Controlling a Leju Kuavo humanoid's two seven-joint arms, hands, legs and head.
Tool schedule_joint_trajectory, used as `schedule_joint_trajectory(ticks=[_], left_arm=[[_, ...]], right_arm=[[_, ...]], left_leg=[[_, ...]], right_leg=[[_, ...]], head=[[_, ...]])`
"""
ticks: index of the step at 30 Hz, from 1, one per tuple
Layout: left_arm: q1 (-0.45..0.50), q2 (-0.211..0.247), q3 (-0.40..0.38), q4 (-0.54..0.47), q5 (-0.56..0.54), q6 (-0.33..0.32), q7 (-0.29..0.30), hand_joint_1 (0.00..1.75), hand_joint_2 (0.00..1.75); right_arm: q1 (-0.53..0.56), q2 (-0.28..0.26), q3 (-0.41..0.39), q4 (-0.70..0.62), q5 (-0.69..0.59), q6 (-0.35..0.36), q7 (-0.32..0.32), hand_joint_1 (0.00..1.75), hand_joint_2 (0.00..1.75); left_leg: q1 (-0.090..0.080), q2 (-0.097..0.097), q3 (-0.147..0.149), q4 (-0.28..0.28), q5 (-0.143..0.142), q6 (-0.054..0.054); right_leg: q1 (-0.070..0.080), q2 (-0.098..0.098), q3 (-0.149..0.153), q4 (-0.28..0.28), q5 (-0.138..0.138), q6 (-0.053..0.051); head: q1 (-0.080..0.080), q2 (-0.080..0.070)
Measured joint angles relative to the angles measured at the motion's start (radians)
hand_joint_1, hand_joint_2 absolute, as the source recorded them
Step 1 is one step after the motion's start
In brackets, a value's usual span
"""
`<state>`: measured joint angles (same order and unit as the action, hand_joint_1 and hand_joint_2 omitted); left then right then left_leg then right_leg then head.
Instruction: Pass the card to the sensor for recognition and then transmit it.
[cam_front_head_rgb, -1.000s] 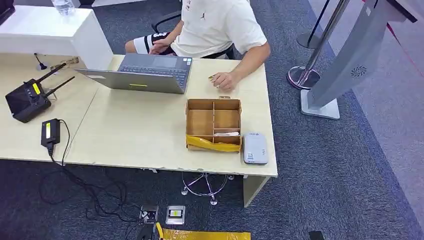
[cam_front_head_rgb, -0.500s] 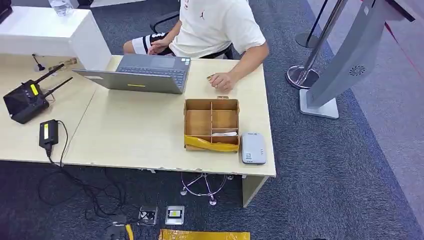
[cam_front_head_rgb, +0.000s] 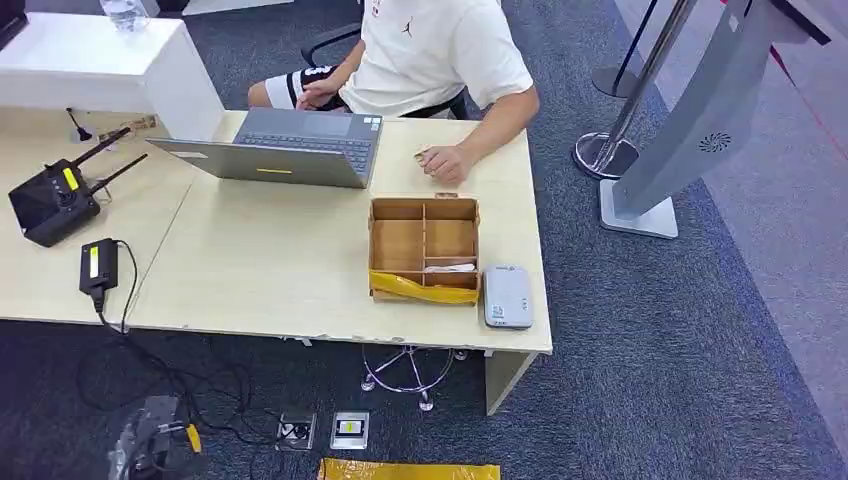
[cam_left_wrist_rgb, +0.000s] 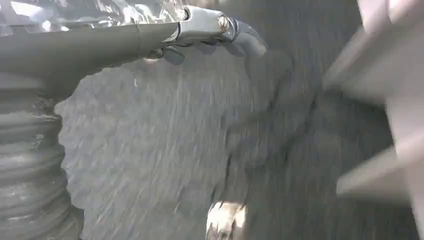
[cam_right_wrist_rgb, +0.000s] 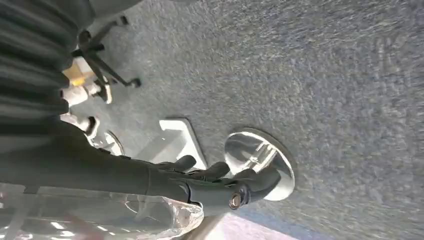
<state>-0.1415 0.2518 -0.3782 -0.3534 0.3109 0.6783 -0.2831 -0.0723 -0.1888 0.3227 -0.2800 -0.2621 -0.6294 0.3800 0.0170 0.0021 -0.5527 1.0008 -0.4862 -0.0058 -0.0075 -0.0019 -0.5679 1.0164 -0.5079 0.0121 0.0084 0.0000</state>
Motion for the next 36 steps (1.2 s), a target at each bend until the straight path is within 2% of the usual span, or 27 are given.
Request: schedule_joint_trajectory(ticks=[2,3,4,5,7,8,9,11,12,13,14,16,19,20,22,23,24,25,28,30,32,33,36], left_arm=[[-0.026,0.025,0.111,0.078,-0.037,-0.003,0.050,0.00,1.75],[-0.037,0.046,0.152,0.106,-0.072,-0.017,0.102,0.00,1.75],[-0.048,0.076,0.185,0.131,-0.105,-0.060,0.171,0.00,1.75],[-0.058,0.117,0.212,0.153,-0.135,-0.119,0.244,0.00,1.75],[-0.076,0.228,0.252,0.190,-0.187,-0.237,0.342,0.00,1.75],[-0.072,0.269,0.266,0.193,-0.195,-0.257,0.386,0.00,1.75],[-0.049,0.292,0.280,0.181,-0.206,-0.266,0.468,0.00,1.75],[0.058,0.330,0.312,0.092,-0.255,-0.257,0.687,0.00,1.75],[0.102,0.338,0.325,0.029,-0.273,-0.257,0.751,0.00,1.75],[0.154,0.336,0.338,-0.048,-0.287,-0.264,0.786,0.00,1.75],[0.195,0.328,0.344,-0.113,-0.304,-0.296,0.793,0.00,1.75],[0.212,0.319,0.348,-0.168,-0.323,-0.341,0.766,0.00,1.75],[0.213,0.300,0.350,-0.202,-0.327,-0.394,0.689,0.00,1.75],[0.210,0.290,0.350,-0.201,-0.306,-0.374,0.652,0.00,1.75],[0.203,0.263,0.362,-0.199,-0.267,-0.273,0.574,0.00,1.75],[0.200,0.254,0.369,-0.197,-0.279,-0.231,0.548,0.00,1.75],[0.196,0.254,0.369,-0.197,-0.279,-0.230,0.548,0.00,1.75],[0.191,0.238,0.371,-0.193,-0.312,-0.172,0.484,0.00,1.75],[0.181,0.211,0.381,-0.186,-0.309,-0.150,0.399,0.00,1.75],[0.181,0.195,0.382,-0.184,-0.325,-0.111,0.359,0.00,1.75],[0.173,0.184,0.382,-0.178,-0.366,-0.044,0.334,0.00,1.75],[0.170,0.172,0.382,-0.175,-0.391,-0.035,0.312,0.00,1.75],[0.171,0.138,0.377,-0.173,-0.437,-0.081,0.241,0.00,1.75]], right_arm=[[0.000,-0.002,0.000,0.001,-0.006,-0.003,-0.001,0.00,1.75],[0.000,-0.004,0.000,0.003,-0.009,-0.002,-0.003,0.00,1.75],[0.000,-0.008,0.000,0.006,-0.010,0.000,-0.005,0.00,1.75],[0.000,-0.012,0.000,0.006,-0.010,0.003,-0.008,0.00,1.75],[-0.001,-0.024,0.000,0.008,-0.010,0.013,-0.015,0.00,1.75],[-0.001,-0.028,0.000,0.008,-0.010,0.016,-0.015,0.00,1.75],[-0.001,-0.031,0.000,0.008,-0.011,0.019,-0.015,0.00,1.75],[-0.003,-0.028,0.000,0.008,-0.014,0.022,-0.015,0.00,1.75],[-0.004,-0.027,0.002,0.008,-0.015,0.022,-0.014,0.00,1.75],[-0.003,-0.026,0.004,0.008,-0.016,0.022,-0.014,0.00,1.75],[0.002,-0.026,0.007,0.009,-0.017,0.023,-0.013,0.00,1.75],[-0.001,-0.026,0.008,0.012,-0.017,0.025,-0.013,0.00,1.75],[-0.008,-0.020,0.015,0.013,-0.015,0.032,-0.015,0.00,1.75],[-0.009,-0.017,0.016,0.013,-0.016,0.032,-0.016,0.00,1.75],[-0.009,-0.016,0.016,0.013,-0.018,0.030,-0.017,0.00,1.75],[-0.008,-0.015,0.016,0.014,-0.020,0.028,-0.018,0.00,1.75],[-0.009,-0.015,0.016,0.014,-0.020,0.028,-0.018,0.00,1.75],[-0.009,-0.014,0.016,0.014,-0.026,0.026,-0.022,0.00,1.75],[-0.010,-0.010,0.025,0.014,-0.028,0.025,-0.028,0.00,1.75],[-0.010,-0.010,0.029,0.014,-0.028,0.026,-0.032,0.00,1.75],[-0.010,-0.010,0.030,0.014,-0.028,0.026,-0.034,0.00,1.75],[-0.010,-0.010,0.032,0.014,-0.028,0.026,-0.035,0.00,1.75],[-0.010,-0.008,0.041,0.014,-0.028,0.027,-0.039,0.00,1.75]], left_leg=[[0.001,0.001,0.000,0.000,0.000,-0.002],[0.001,0.000,0.000,0.000,0.000,-0.002],[0.002,0.000,0.000,0.000,0.000,-0.002],[0.003,0.000,-0.001,0.000,0.000,-0.002],[0.006,0.000,-0.001,0.000,-0.001,-0.006],[0.006,0.000,0.000,0.000,-0.001,-0.006],[0.005,0.001,0.002,0.000,-0.002,-0.007],[0.004,0.012,0.009,0.000,-0.006,-0.010],[0.003,0.016,0.010,-0.001,-0.007,-0.012],[0.003,0.019,0.010,-0.001,-0.008,-0.011],[0.004,0.017,0.008,0.000,-0.008,-0.011],[0.005,0.009,0.005,0.000,-0.007,-0.010],[0.003,0.006,0.007,0.000,-0.007,-0.009],[0.003,0.006,0.007,0.000,-0.006,-0.009],[0.004,0.006,0.007,0.000,-0.006,-0.009],[0.004,0.006,0.007,0.000,-0.006,-0.009],[0.004,0.006,0.007,0.000,-0.006,-0.009],[0.004,0.005,0.007,0.000,-0.006,-0.009],[0.004,0.003,0.007,0.000,-0.006,-0.009],[0.004,0.004,0.007,0.000,-0.006,-0.009],[0.004,0.004,0.007,0.000,-0.006,-0.009],[0.004,0.003,0.007,0.000,-0.006,-0.009],[0.003,0.002,0.007,0.000,-0.006,-0.009]], right_leg=[[0.001,0.001,0.000,0.001,-0.001,-0.001],[0.001,0.001,-0.001,0.002,-0.001,-0.001],[0.002,0.001,-0.001,0.002,-0.001,-0.002],[0.003,0.001,-0.001,0.002,-0.001,-0.003],[0.006,0.001,-0.001,0.002,-0.002,-0.005],[0.006,0.001,-0.001,0.002,-0.002,-0.006],[0.005,0.002,0.000,0.002,-0.003,-0.007],[0.003,0.012,0.000,0.002,-0.004,-0.009],[0.003,0.017,0.000,0.003,-0.004,-0.009],[0.003,0.019,-0.001,0.003,-0.004,-0.009],[0.004,0.018,-0.002,0.002,-0.004,-0.009],[0.005,0.008,0.001,0.001,-0.005,-0.009],[0.003,0.004,0.003,0.001,-0.005,-0.009],[0.003,0.004,0.003,0.002,-0.005,-0.009],[0.003,0.004,0.003,0.002,-0.005,-0.009],[0.003,0.004,0.003,0.002,-0.005,-0.009],[0.003,0.004,0.003,0.002,-0.005,-0.009],[0.003,0.004,0.003,0.002,-0.005,-0.009],[0.003,0.004,0.004,0.002,-0.005,-0.009],[0.003,0.004,0.003,0.002,-0.005,-0.009],[0.004,0.004,0.003,0.002,-0.005,-0.009],[0.003,0.003,0.003,0.002,-0.005,-0.009],[0.003,0.003,0.003,0.002,-0.005,-0.009]], head=[[0.000,0.000],[0.000,0.000],[0.001,0.000],[0.000,0.000],[0.000,0.000],[0.000,0.000],[-0.001,0.000],[-0.001,0.000],[-0.002,0.000],[-0.002,0.000],[0.000,0.000],[0.002,0.000],[0.000,0.000],[0.000,0.000],[0.000,0.000],[0.000,0.000],[0.000,0.000],[0.000,0.000],[0.000,0.000],[0.000,0.000],[0.000,0.000],[0.000,0.000],[0.000,0.000]])
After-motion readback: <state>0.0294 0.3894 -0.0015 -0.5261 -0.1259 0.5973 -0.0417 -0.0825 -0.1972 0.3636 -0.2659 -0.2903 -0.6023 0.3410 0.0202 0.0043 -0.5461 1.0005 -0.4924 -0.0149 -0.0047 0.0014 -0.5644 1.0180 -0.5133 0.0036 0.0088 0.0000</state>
